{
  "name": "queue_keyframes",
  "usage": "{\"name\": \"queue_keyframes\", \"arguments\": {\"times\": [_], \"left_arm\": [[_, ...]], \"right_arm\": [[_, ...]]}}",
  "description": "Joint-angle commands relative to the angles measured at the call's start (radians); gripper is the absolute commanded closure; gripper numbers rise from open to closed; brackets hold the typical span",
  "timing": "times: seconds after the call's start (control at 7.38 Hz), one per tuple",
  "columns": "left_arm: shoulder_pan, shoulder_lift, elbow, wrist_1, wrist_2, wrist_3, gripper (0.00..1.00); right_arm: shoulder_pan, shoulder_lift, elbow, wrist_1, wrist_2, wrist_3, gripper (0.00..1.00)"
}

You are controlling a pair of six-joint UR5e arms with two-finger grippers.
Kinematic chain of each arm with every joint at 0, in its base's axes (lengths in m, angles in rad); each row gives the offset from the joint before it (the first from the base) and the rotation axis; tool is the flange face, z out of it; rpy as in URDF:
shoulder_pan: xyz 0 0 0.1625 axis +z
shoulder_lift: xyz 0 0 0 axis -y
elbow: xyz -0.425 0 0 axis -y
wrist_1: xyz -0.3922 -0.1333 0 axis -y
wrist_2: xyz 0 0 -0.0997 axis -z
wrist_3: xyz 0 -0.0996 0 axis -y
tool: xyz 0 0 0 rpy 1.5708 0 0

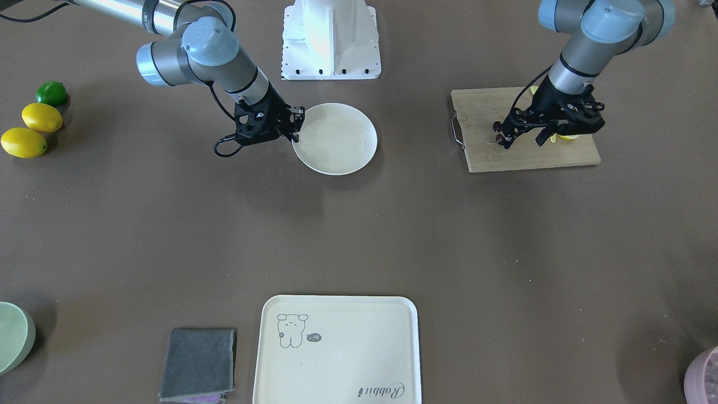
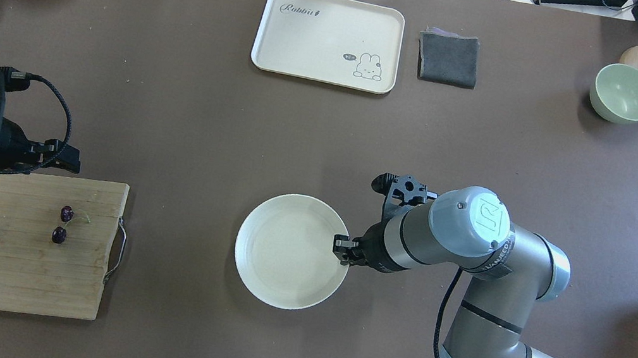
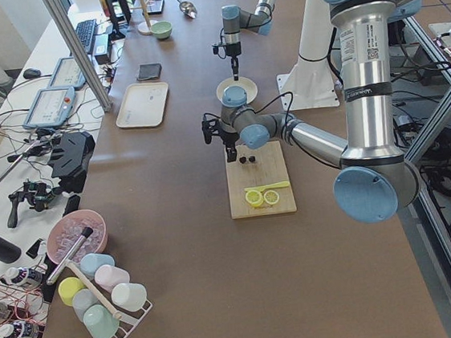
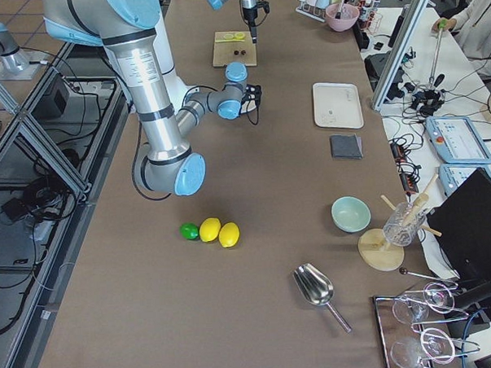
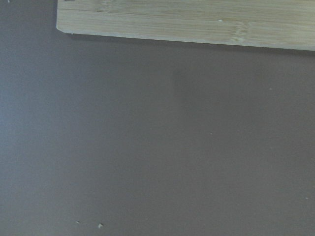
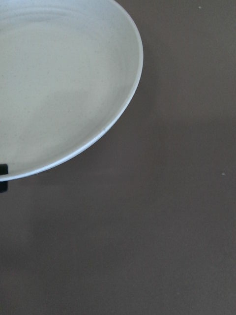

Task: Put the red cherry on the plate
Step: 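Lower the left gripper onto the dark red cherries and grasp them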

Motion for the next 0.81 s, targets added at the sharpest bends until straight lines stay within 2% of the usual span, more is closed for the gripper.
{"name": "queue_keyframes", "arguments": {"times": [0.0, 0.41, 0.68], "left_arm": [[0.049, 0.003, 0.011, 0.002, 0.017, -0.004, 0.13], [0.104, 0.005, 0.037, 0.004, 0.017, -0.010, 0.16], [0.118, 0.002, 0.050, 0.004, 0.017, -0.019, 0.24]], "right_arm": [[-0.009, 0.002, 0.000, 0.000, -0.010, 0.004, 1.00], [-0.009, 0.002, -0.008, 0.000, -0.010, 0.003, 1.00], [-0.009, 0.003, -0.009, 0.000, -0.010, 0.004, 1.00]]}}
